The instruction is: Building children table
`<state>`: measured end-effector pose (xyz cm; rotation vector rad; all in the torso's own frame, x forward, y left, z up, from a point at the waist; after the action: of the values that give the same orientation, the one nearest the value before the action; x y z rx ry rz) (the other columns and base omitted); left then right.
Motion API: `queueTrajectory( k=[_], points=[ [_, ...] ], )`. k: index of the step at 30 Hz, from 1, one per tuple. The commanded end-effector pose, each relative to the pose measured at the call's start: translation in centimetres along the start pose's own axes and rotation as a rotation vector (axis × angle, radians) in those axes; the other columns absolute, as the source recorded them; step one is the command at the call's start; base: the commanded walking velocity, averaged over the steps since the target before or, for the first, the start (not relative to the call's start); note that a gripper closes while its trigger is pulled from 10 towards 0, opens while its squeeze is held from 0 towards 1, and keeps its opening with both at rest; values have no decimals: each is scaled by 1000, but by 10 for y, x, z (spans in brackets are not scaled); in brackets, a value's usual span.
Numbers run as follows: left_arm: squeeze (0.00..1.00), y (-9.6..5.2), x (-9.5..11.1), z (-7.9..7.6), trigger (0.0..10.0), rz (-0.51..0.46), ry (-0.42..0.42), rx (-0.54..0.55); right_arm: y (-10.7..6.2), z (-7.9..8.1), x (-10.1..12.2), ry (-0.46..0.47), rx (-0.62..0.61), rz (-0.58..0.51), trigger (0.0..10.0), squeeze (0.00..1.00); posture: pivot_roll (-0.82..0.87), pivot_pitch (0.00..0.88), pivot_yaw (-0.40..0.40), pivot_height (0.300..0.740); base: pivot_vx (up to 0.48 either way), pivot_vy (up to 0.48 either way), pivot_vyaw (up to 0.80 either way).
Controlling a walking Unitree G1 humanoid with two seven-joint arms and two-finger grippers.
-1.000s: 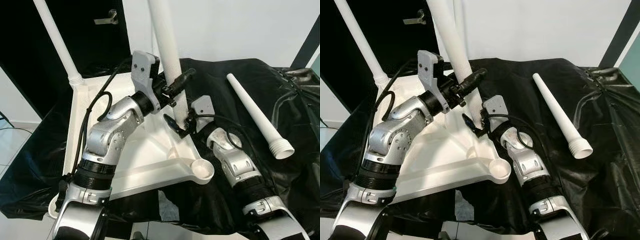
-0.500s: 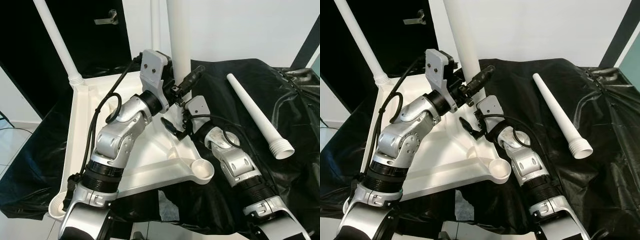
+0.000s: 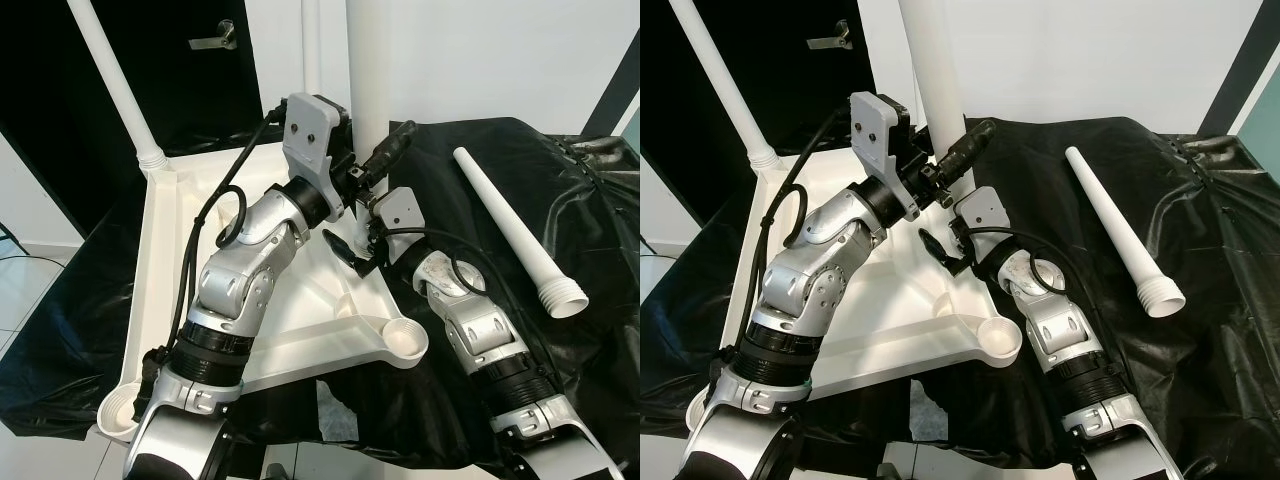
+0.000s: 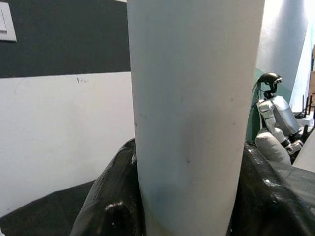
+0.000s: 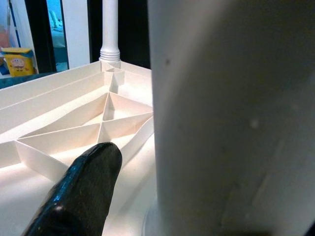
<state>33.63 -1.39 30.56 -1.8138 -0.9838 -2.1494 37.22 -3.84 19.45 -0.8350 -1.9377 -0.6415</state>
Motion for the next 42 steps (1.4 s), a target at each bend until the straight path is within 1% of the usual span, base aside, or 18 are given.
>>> queueTrajectory(
  k=[1, 3, 9, 16, 17, 18, 19, 20, 22, 23, 28, 31, 33, 35, 36, 37, 41, 42],
  points=[
    [0, 1, -23, -3, 10000, 86, -24, -26, 6, 4, 34, 16, 33, -109, 10000, 0, 35, 0, 44, 740, 0, 0, 0],
    [0, 0, -23, -2, 10000, 85, -22, -22, 6, 4, 33, 27, 35, -104, 10000, 0, 35, 0, 44, 740, 0, 0, 0],
    [0, -2, -20, 10, 10000, 89, 8, 4, 4, 7, 20, 0, 58, -30, 10000, 0, 29, 0, 50, 740, 0, 0, 0],
    [0, -3, -15, 16, 10000, 79, 11, 16, 2, 3, 23, 10, 26, -56, 10000, 0, 26, 0, 59, 740, 0, 0, 0],
    [0, -3, -15, 16, 10000, 78, 12, 15, 2, 3, 25, 18, 22, -62, 8157, 0, 27, 0, 59, 740, 0, 0, 0],
    [0, -2, -15, 16, 10000, 77, 12, 16, 1, 2, 25, 23, 15, -60, 3490, 0, 26, 0, 60, 740, 0, 0, 0],
    [0, -2, -15, 16, 10000, 77, 12, 16, 1, 1, 24, 26, 10, -57, 3490, 0, 26, 0, 60, 740, 0, 0, 0],
    [0, -2, -15, 17, 10000, 77, 11, 17, 1, 0, 23, 37, 6, -53, 431, 0, 29, 0, 59, 740, 0, 0, 0],
    [0, -2, -15, 17, 10000, 76, 10, 18, 1, 0, 22, 50, 4, -48, 431, 0, 30, 0, 57, 740, 0, 0, 0],
    [0, -2, -14, 17, 10000, 75, 12, 20, 0, 0, 22, 63, 4, -49, 0, 0, 32, 0, 56, 740, 0, 0, 0],
    [0, -4, -13, 22, 10000, 75, 19, 32, -1, -3, 22, 105, -15, -53, 0, 0, 36, 0, 52, 740, 0, 0, 0],
    [0, -5, -12, 26, 10000, 74, 25, 42, -2, -8, 21, 138, -38, -54, 0, 0, 36, 0, 52, 740, 0, 0, 0],
    [0, -7, -11, 29, 10000, 74, 23, 51, -3, -13, 20, 182, -67, -51, 0, 0, 37, 0, 51, 740, 0, 0, 0],
    [0, -8, -11, 30, 10000, 71, 13, 53, -3, -16, 21, 191, -80, -56, 0, 0, 36, 0, 51, 740, 0, 0, 0],
    [1000, -9, -11, 30, 10000, 66, -19, 47, -4, -18, 21, 186, -88, -58, 2627, 0, 35, 0, 51, 740, 0, 0, 0],
    [1000, -9, -11, 30, 10000, 63, -43, 43, -4, -19, 21, 182, -94, -58, 10000, 0, 35, 0, 51, 740, 0, 0, 0],
    [1000, -10, -10, 31, 10000, 64, -20, 48, -4, -24, 19, 185, -123, -45, 10000, 0, 36, 0, 49, 740, 0, 0, 0],
    [0, -12, -10, 31, 10000, 70, -4, 44, -5, -26, 17, 189, -138, -37, 10000, 0, 36, 0, 49, 740, 0, 0, 0]
  ],
)
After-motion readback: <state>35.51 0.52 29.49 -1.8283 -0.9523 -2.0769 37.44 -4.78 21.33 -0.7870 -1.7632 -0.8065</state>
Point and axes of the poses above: a point about 5 cm out from each wrist's last joint towards the gripper, its own y axis pointing out of the wrist towards the gripper, its own x axis along the axis of the wrist's last joint, z = x × y, the point moved 6 cm from there along y, pointing out of the wrist towards the gripper, and after that the axes turned 5 degrees about -y, right-handed, at the moved point
